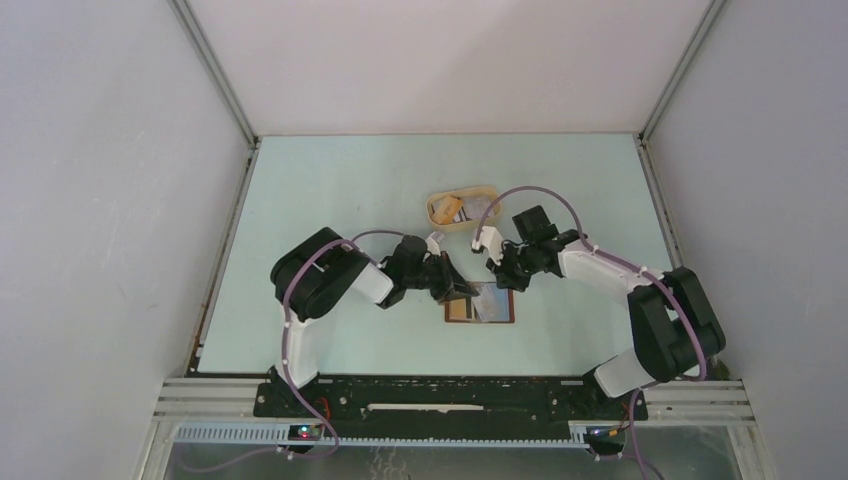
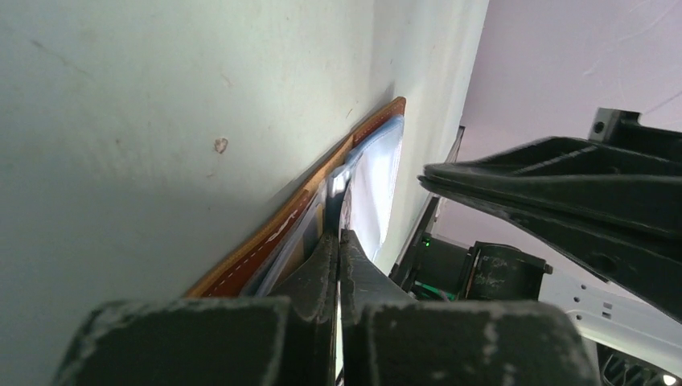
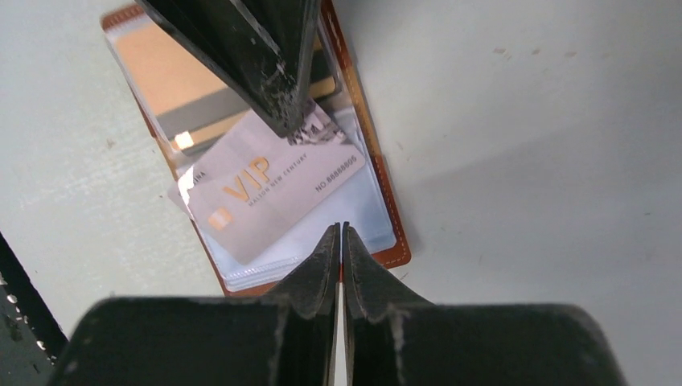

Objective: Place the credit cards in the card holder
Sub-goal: Insert the credit card into the card holder.

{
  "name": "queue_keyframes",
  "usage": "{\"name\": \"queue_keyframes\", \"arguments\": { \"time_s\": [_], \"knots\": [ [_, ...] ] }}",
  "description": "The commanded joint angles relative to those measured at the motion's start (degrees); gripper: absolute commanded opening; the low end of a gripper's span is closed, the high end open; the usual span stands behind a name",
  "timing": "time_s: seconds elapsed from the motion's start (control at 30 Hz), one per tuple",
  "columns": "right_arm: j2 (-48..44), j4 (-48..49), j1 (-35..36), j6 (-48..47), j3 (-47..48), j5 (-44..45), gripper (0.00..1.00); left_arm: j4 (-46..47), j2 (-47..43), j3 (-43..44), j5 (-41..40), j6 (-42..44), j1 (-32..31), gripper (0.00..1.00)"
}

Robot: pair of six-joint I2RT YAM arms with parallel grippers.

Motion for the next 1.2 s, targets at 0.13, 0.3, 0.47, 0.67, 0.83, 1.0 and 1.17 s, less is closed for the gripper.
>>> {"name": "queue_keyframes", "arguments": {
  "time_s": [0.13,0.3,0.47,0.67,0.83,1.0,1.17],
  "knots": [
    [5.4,-3.4,0.3,-1.5,1.0,4.5,0.09,-11.2,-2.7,1.4,0.9,8.5,0.6,0.0],
    [6.9,-3.4,1.3,-1.1,1.2,6.1,0.09,-12.3,-2.7,2.4,2.8,10.5,0.9,0.0],
    [7.7,-3.1,2.0,-0.5,1.5,7.7,0.09,-15.5,-2.9,3.4,4.5,12.9,1.4,0.0],
    [7.7,-2.8,2.2,-0.3,1.5,8.3,0.09,-19.1,-2.2,5.1,6.6,15.1,1.5,0.0],
    [7.5,-2.7,2.4,-0.2,1.5,8.0,0.09,-21.0,-1.0,7.3,8.2,15.7,1.5,0.0],
    [7.4,-2.4,2.9,0.0,1.5,7.9,0.09,-24.6,-0.1,10.2,8.5,17.3,1.5,0.0],
    [6.9,-2.4,2.9,0.4,1.5,7.2,0.09,-25.9,0.9,12.2,8.8,17.5,1.5,0.02]
  ]
}}
